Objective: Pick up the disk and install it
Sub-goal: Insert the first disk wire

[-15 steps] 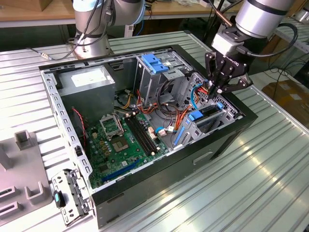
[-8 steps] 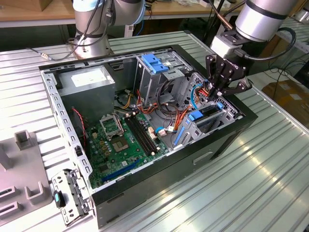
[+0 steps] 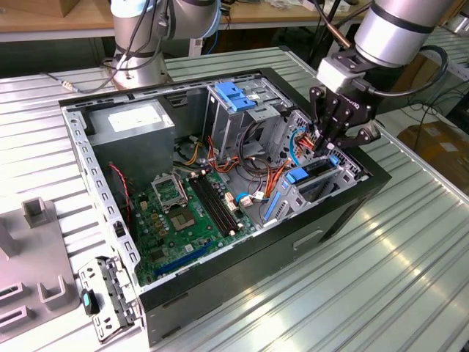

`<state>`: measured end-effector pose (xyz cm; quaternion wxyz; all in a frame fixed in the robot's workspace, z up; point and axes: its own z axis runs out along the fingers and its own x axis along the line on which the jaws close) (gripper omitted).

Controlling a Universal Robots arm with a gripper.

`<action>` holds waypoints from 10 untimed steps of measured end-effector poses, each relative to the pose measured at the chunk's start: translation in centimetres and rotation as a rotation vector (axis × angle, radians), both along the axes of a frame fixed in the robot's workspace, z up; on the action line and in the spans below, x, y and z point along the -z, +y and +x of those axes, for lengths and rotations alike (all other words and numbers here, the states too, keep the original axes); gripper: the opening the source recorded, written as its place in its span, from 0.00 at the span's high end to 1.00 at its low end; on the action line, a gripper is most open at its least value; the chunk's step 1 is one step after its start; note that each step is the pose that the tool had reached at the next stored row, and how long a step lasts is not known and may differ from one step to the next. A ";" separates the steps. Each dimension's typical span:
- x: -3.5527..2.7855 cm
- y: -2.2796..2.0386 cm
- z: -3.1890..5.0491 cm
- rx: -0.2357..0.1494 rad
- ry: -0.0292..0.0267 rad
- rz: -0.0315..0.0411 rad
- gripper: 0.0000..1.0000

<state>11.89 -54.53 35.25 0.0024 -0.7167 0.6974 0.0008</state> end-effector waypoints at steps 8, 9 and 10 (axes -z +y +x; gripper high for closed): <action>0.35 -0.56 -0.02 0.004 -0.0004 -0.0001 0.83; 0.38 -0.59 -0.01 0.004 -0.0004 0.0000 0.83; 0.40 -0.63 -0.02 0.005 -0.0004 0.0001 0.83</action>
